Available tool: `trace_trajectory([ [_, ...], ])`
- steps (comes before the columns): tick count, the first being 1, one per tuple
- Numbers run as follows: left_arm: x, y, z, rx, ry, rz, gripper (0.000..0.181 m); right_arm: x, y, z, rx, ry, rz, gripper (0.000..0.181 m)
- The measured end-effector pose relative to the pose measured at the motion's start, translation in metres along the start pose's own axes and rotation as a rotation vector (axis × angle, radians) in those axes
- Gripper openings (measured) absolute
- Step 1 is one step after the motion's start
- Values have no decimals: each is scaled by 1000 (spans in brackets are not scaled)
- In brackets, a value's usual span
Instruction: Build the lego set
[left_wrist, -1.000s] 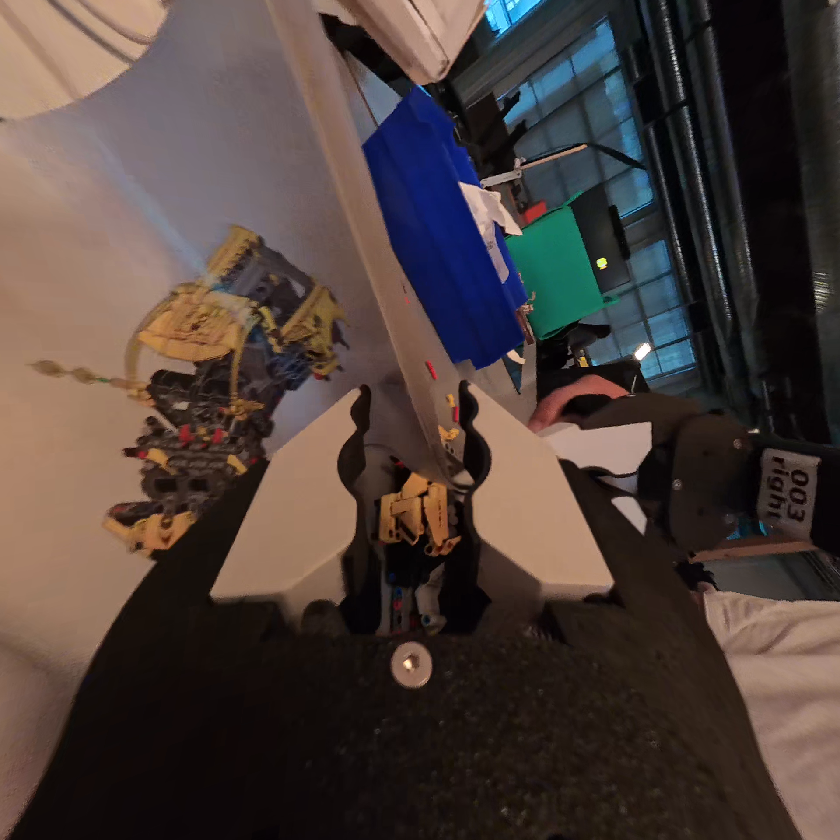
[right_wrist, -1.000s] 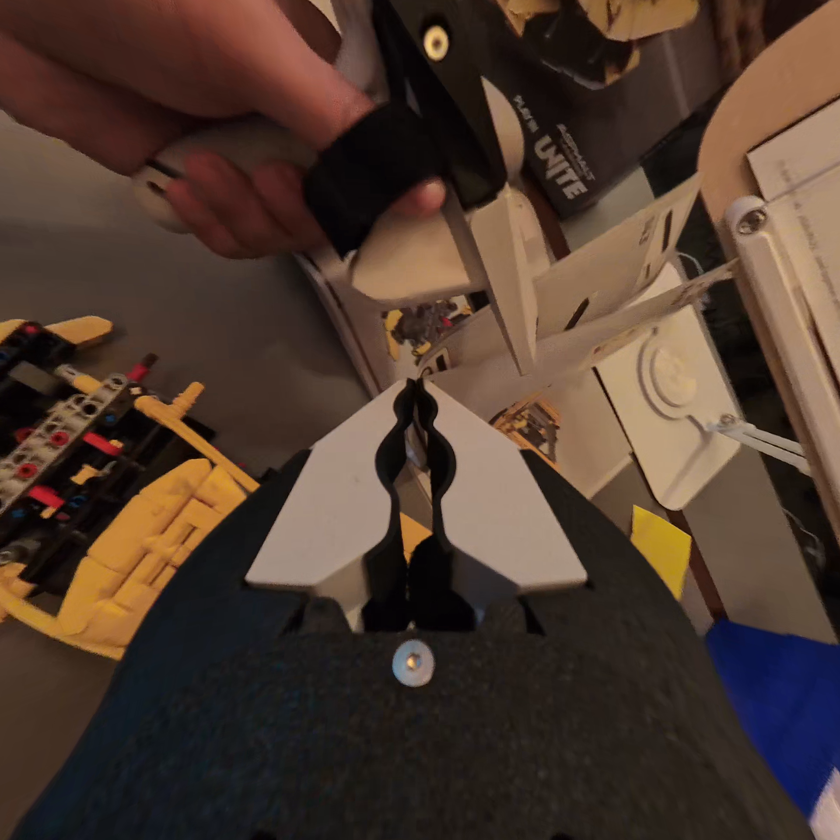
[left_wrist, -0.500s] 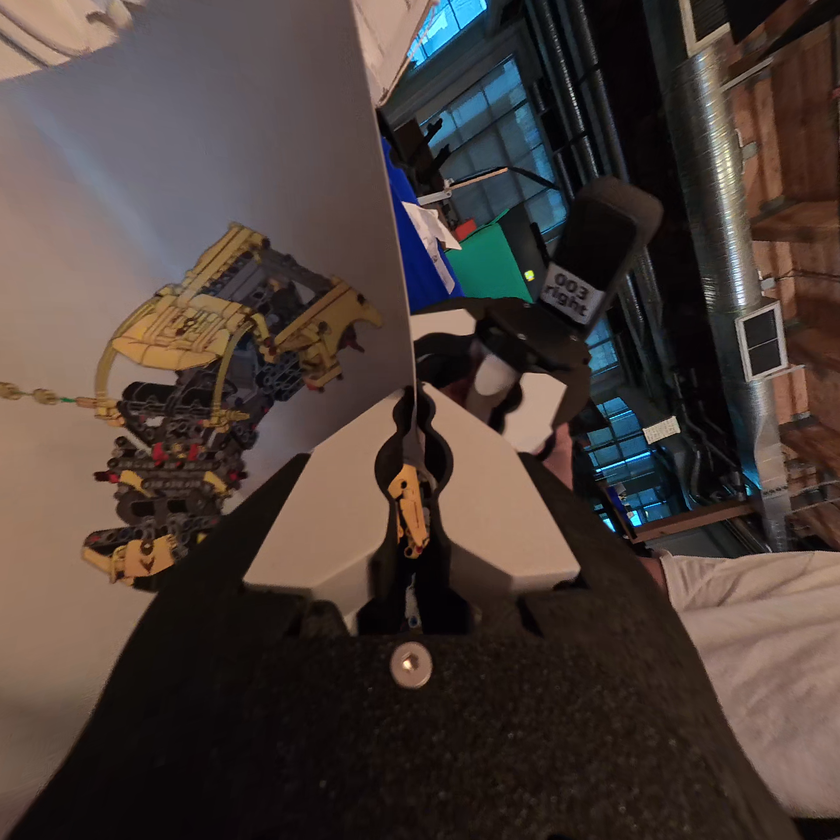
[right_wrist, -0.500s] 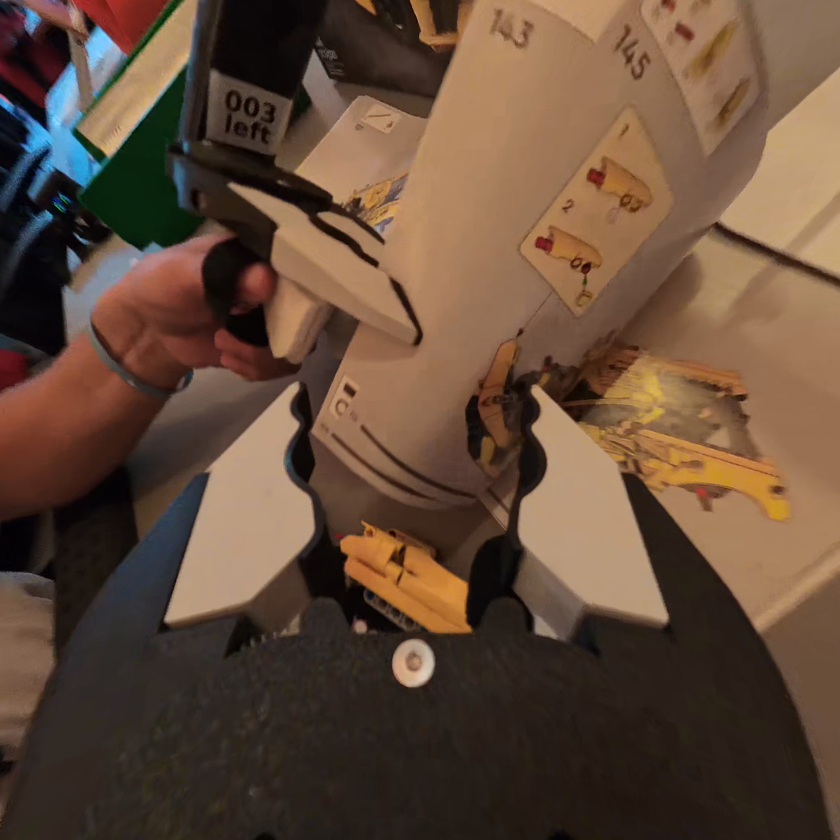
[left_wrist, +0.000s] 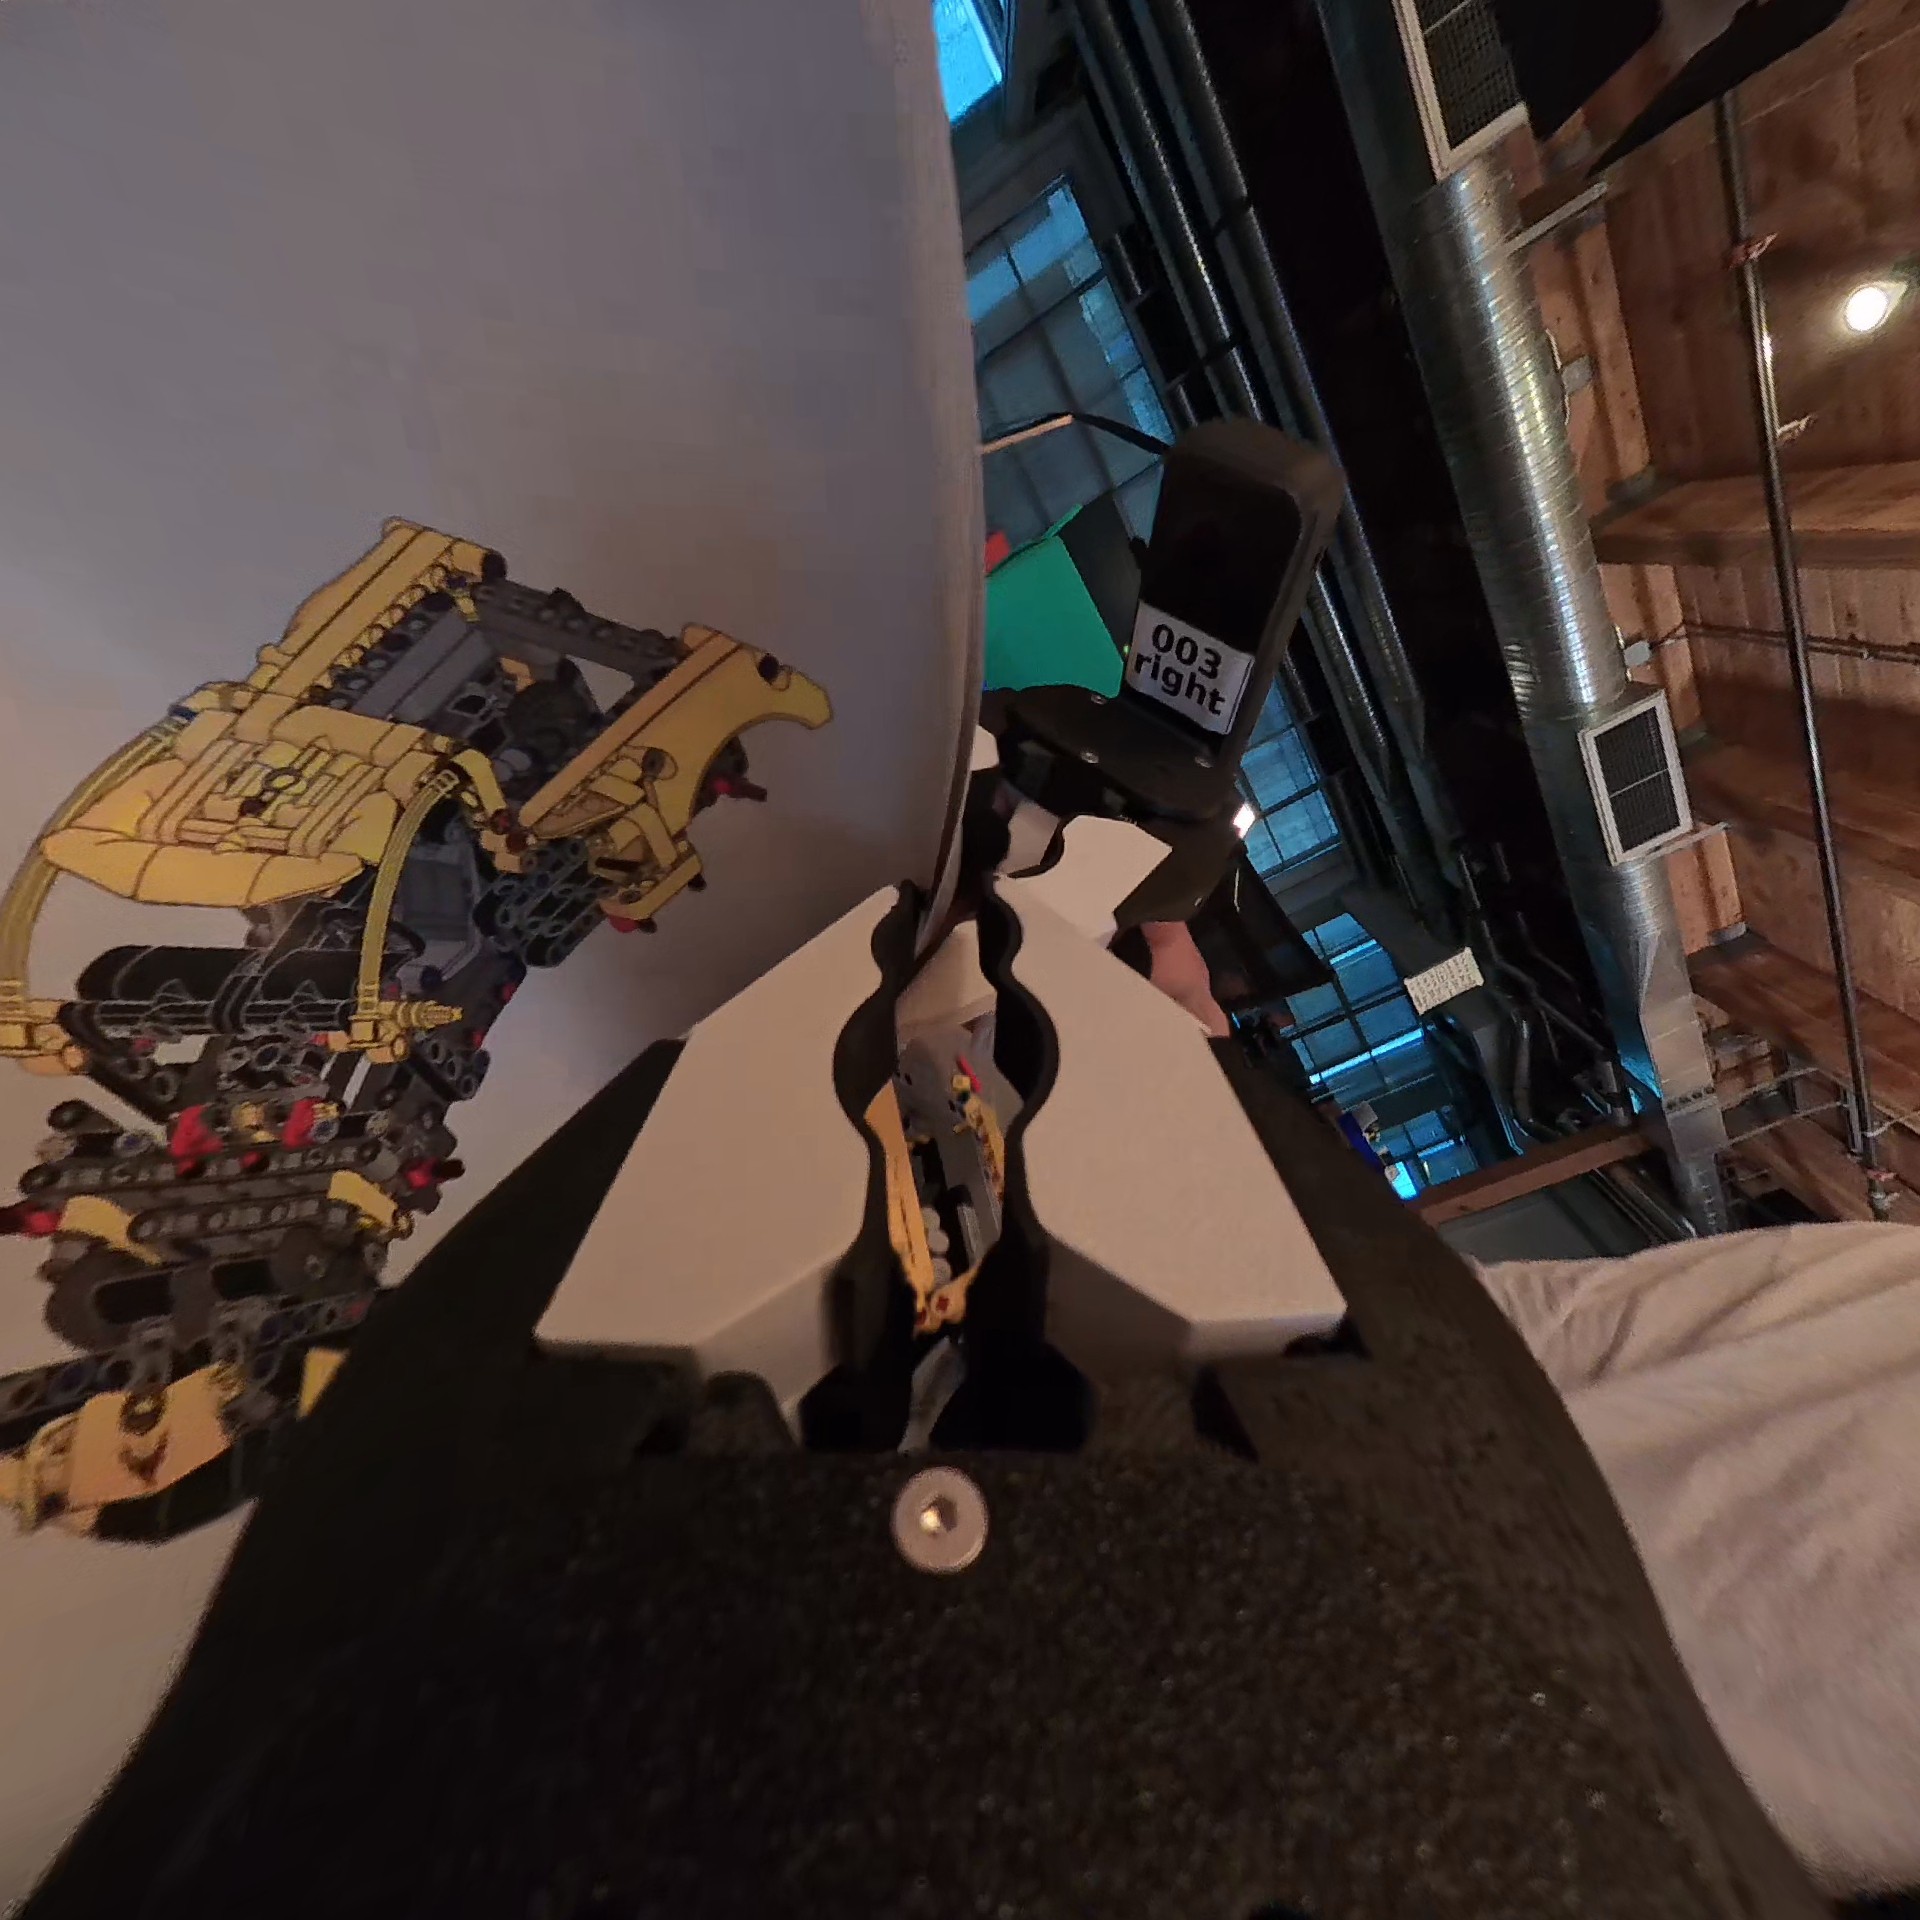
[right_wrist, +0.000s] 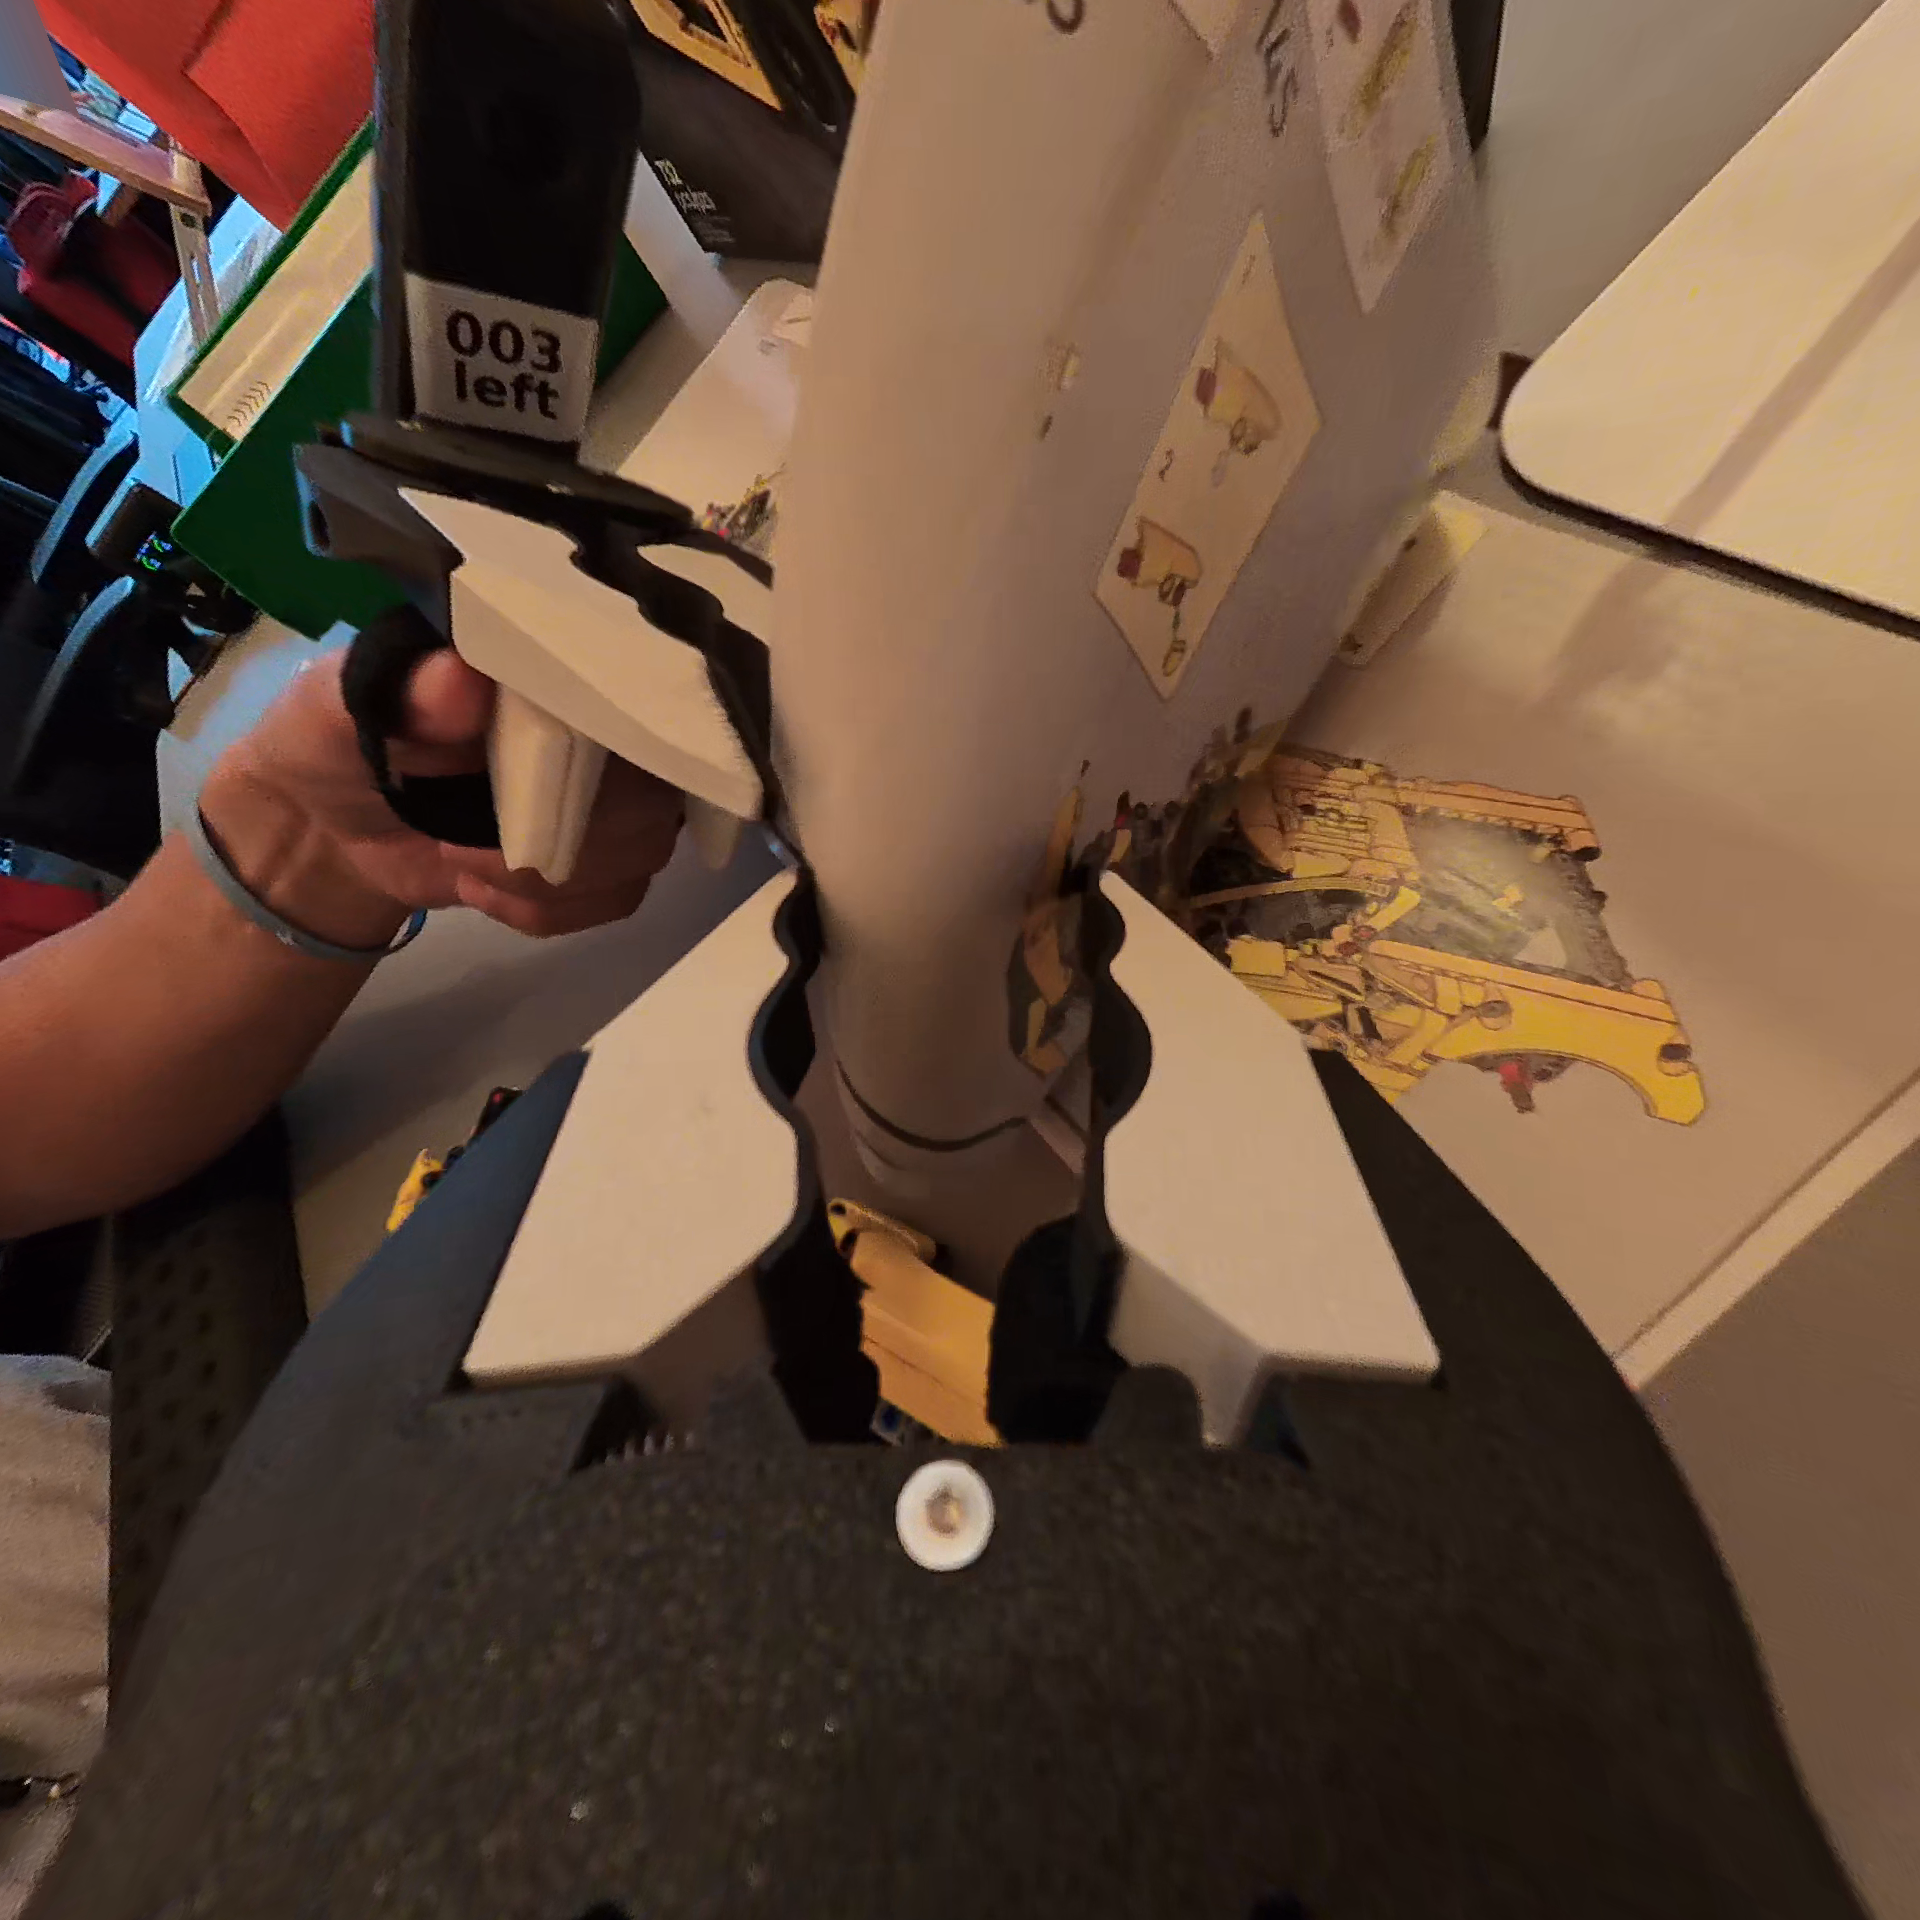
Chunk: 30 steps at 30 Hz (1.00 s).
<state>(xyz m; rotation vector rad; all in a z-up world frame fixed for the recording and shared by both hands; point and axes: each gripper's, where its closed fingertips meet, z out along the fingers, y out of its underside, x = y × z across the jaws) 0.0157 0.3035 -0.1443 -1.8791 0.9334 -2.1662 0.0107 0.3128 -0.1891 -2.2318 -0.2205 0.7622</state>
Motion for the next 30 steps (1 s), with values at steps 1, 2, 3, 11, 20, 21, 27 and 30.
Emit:
trace_trajectory([
  [1,0,0,5,16,-4,-2,11,1,0,-3,6,-3,3,47],
  [2,0,1,10,31,-7,-3,11,2,0,-6,12,-8,9,45],
  [3,0,2,14,41,-9,-1,11,3,1,-8,16,-12,17,44],
  [11,-1,6,26,52,-51,38,6,6,5,-16,31,-42,45,42],
  [20,-13,-3,3,45,-94,44,0,17,3,-33,85,-54,90,32],
  [21,-15,-5,0,48,-97,34,0,18,3,-36,86,-50,92,33],
  [27,-17,-8,-9,49,-91,26,0,53,9,-63,56,206,69,44],
  [30,-14,-8,-9,45,-67,26,0,43,-5,-73,98,280,-34,52],
])
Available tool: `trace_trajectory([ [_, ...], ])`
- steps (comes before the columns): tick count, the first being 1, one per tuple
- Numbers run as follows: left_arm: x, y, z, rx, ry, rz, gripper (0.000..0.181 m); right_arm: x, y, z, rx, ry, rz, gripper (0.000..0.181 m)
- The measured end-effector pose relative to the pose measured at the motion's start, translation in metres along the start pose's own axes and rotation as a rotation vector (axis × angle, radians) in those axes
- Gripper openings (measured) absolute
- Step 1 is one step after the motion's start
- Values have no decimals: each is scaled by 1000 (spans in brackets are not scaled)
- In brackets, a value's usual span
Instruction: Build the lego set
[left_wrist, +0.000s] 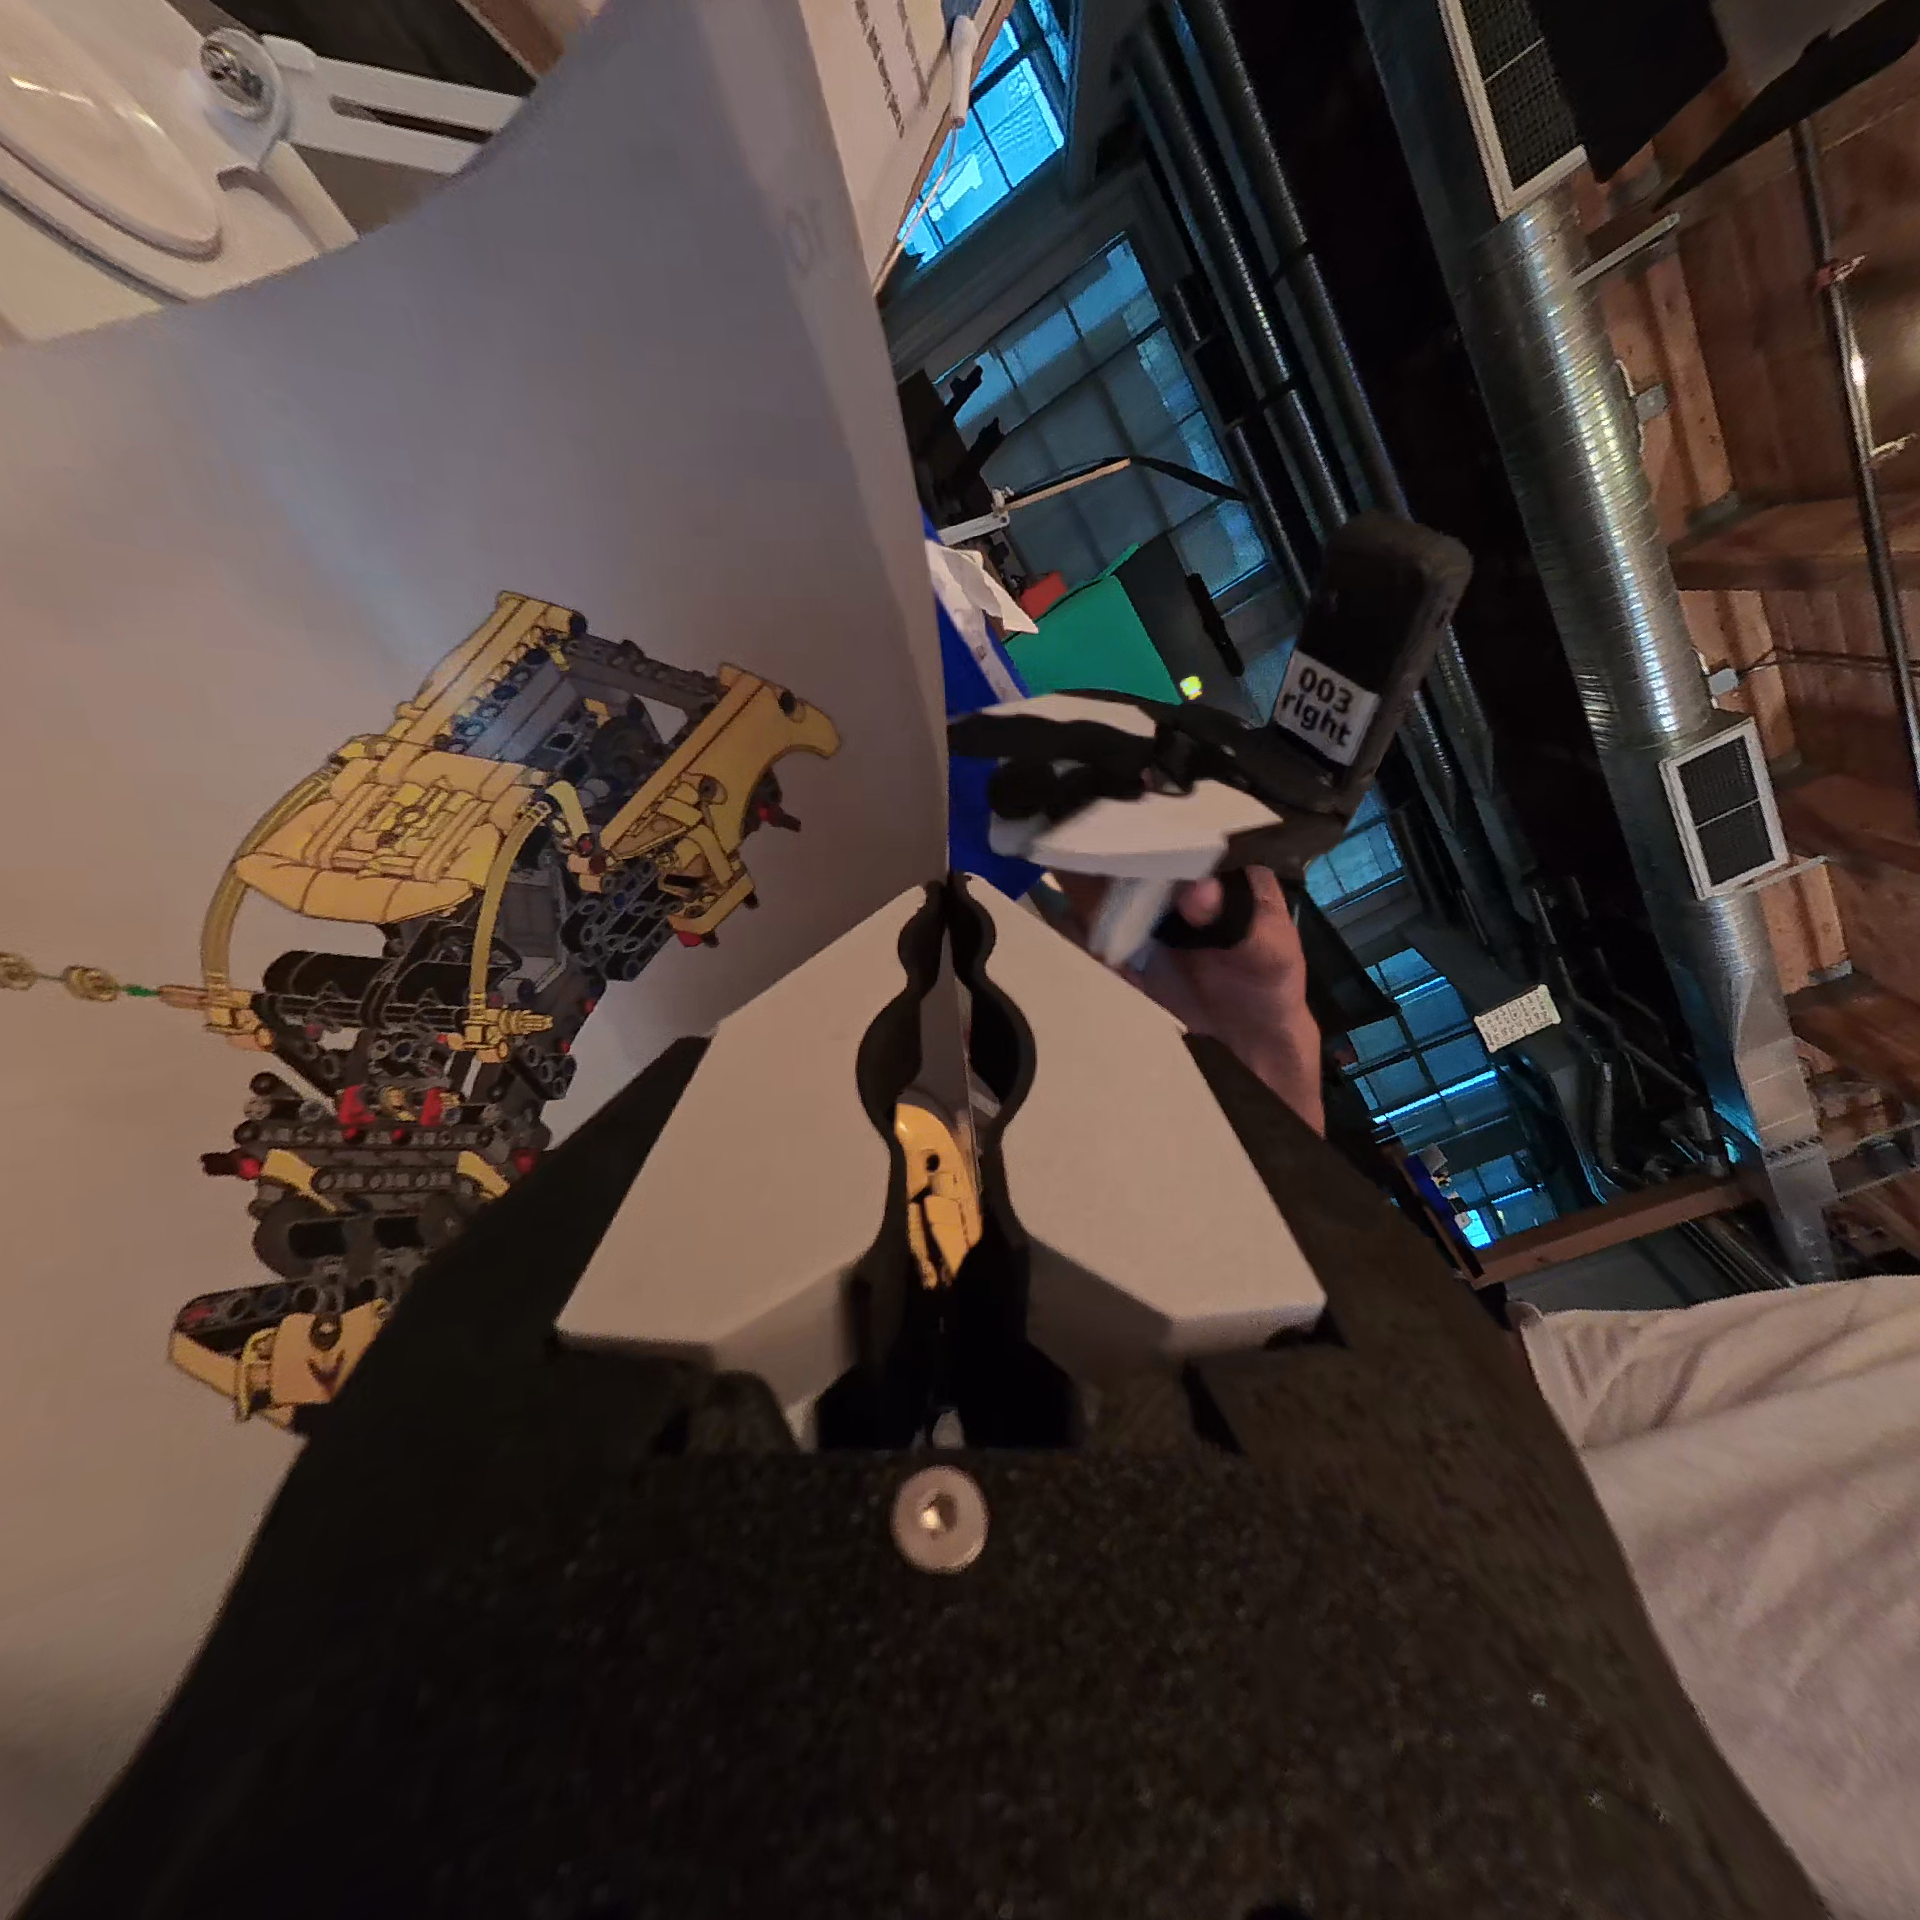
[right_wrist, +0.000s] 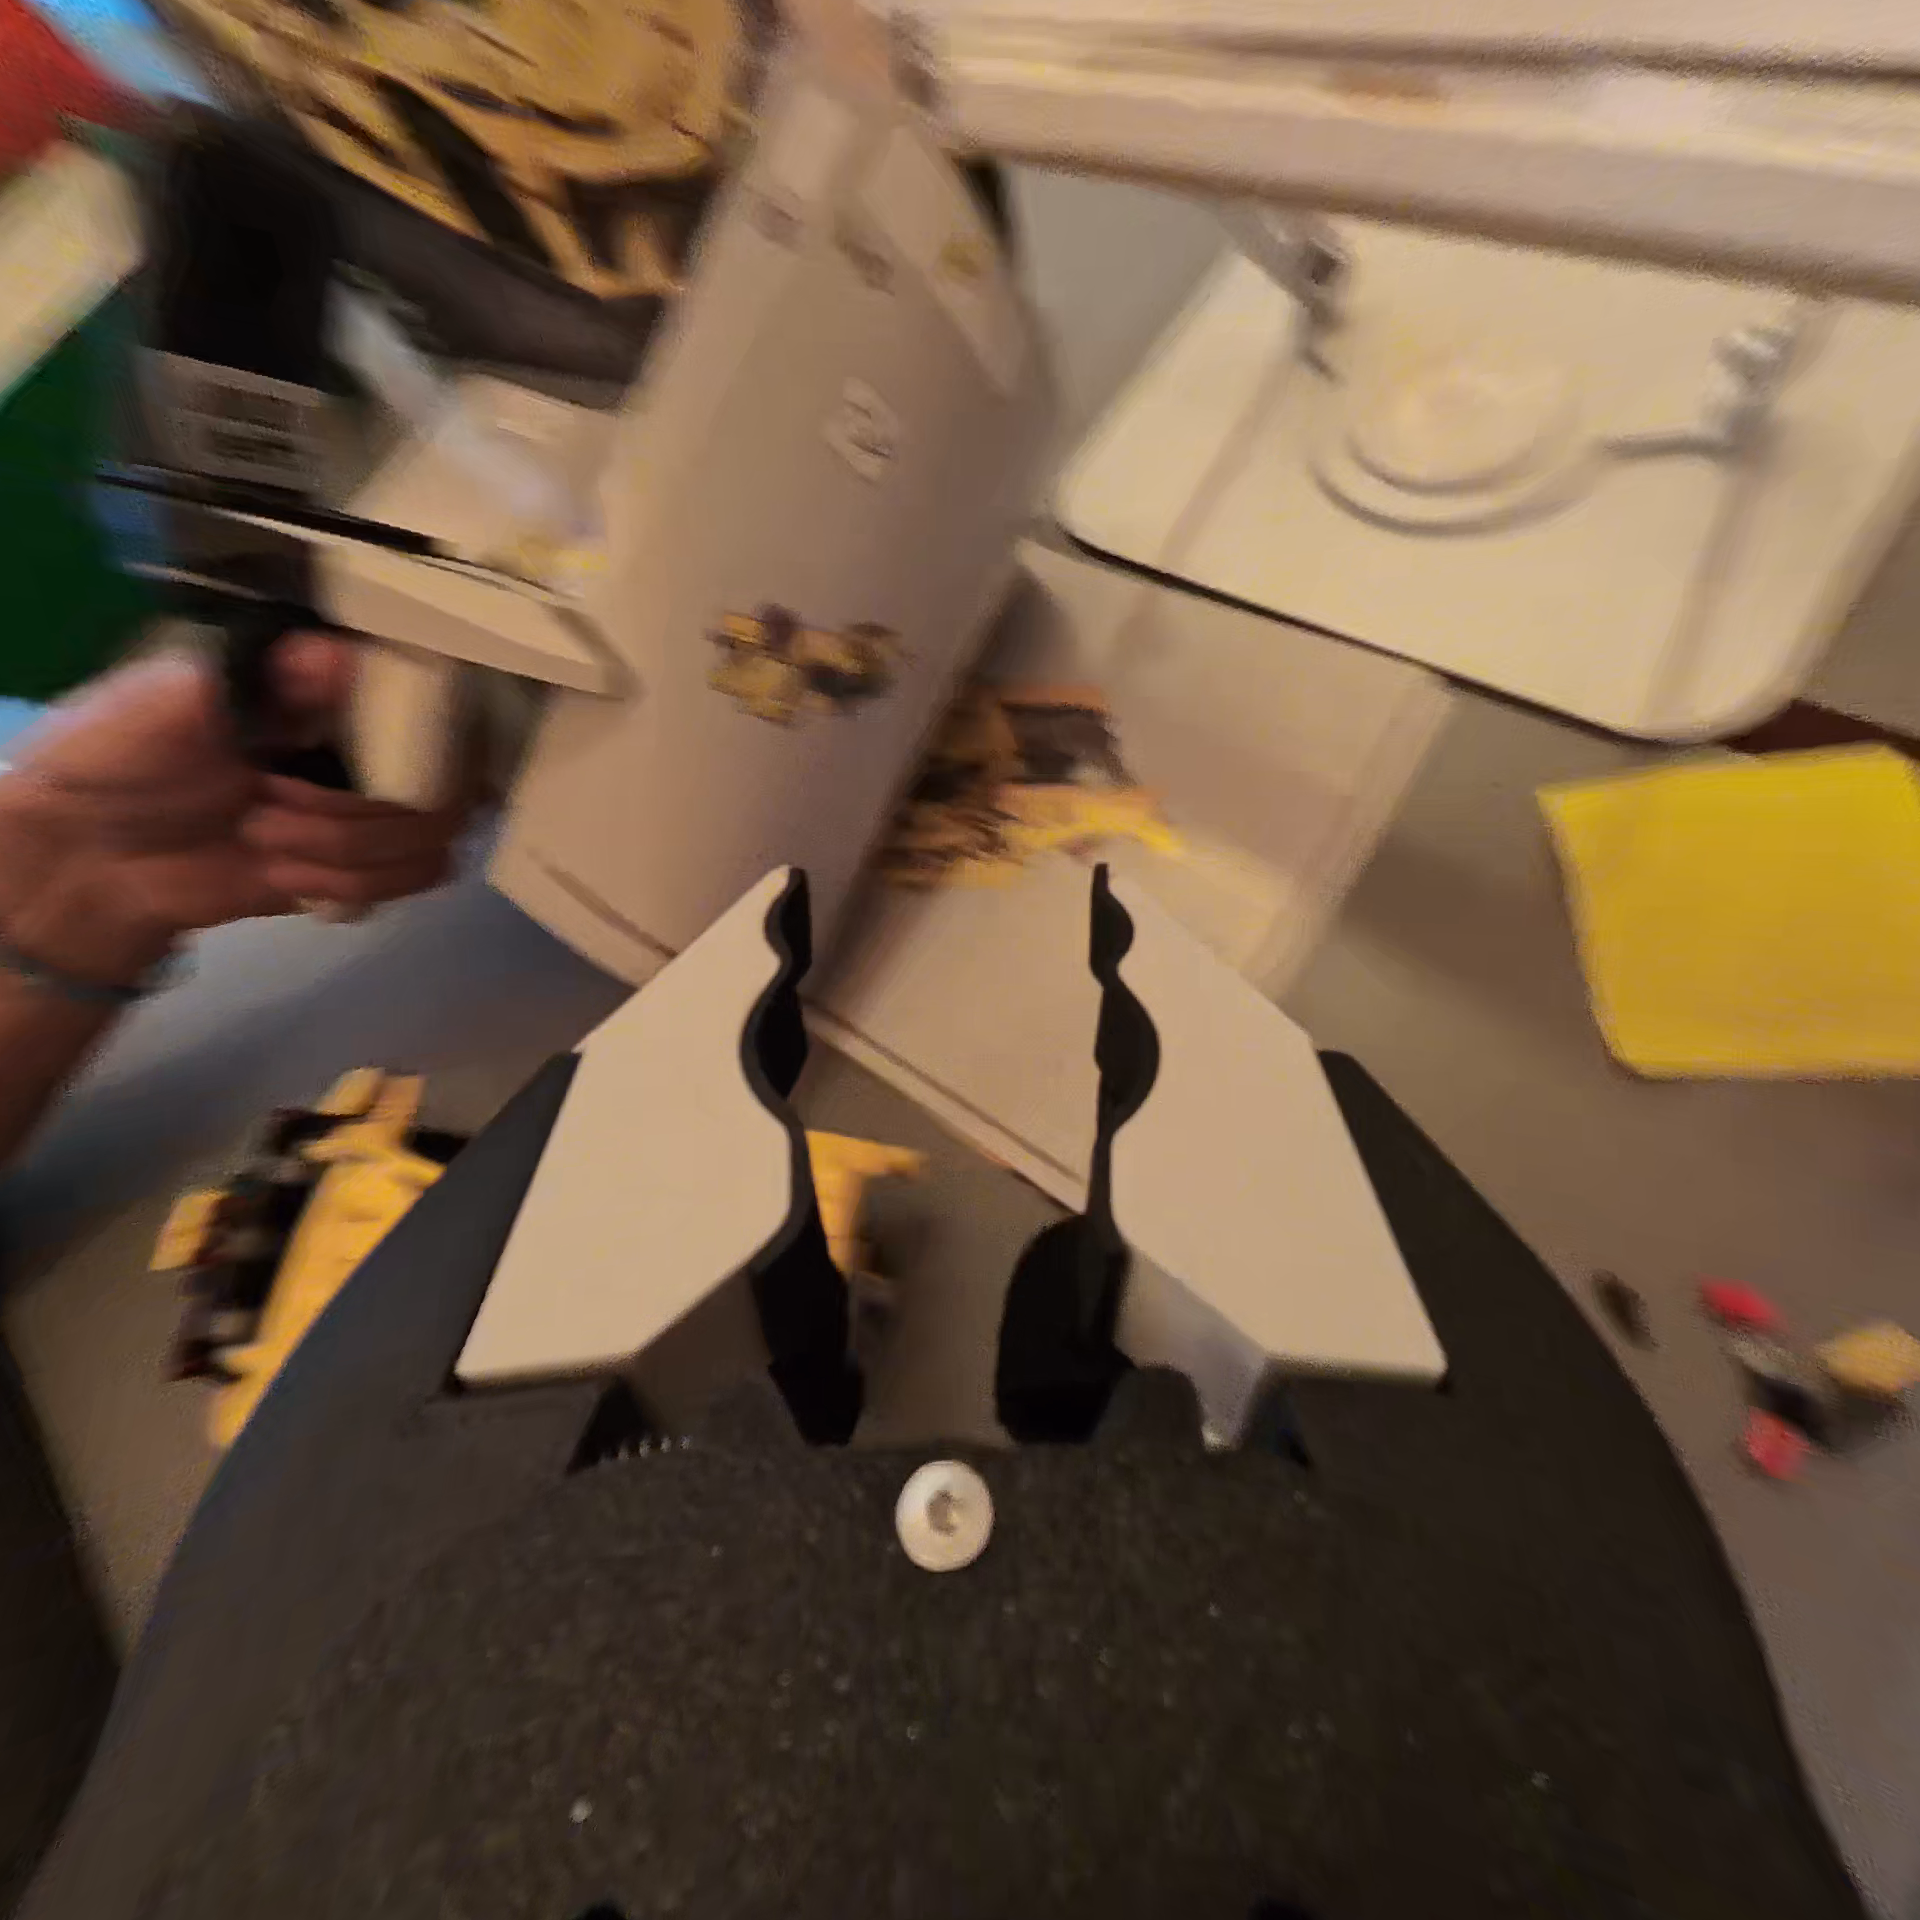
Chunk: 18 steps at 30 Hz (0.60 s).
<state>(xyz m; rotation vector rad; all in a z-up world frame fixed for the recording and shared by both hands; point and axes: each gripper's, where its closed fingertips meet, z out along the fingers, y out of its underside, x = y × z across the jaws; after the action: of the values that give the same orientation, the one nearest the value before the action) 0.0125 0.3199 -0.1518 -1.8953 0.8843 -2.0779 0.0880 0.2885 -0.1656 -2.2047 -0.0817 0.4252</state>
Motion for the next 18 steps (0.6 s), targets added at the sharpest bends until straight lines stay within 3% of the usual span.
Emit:
trace_trajectory([
  [2,5,-1,0,4,33,-12,0,-49,-11,8,53,-231,40,54],
  [4,10,0,1,4,75,-28,0,-73,0,27,-30,-358,97,65],
  [7,17,3,2,-10,130,-43,1,-80,12,48,-90,-388,97,62],
  [10,26,0,0,4,204,-83,3,-77,6,48,-54,-403,118,42],
  [15,22,2,0,-8,180,-57,3,-68,5,40,-34,-433,176,36],
  [18,15,3,-1,-15,132,-35,2,-58,4,34,-13,-421,188,21],
])
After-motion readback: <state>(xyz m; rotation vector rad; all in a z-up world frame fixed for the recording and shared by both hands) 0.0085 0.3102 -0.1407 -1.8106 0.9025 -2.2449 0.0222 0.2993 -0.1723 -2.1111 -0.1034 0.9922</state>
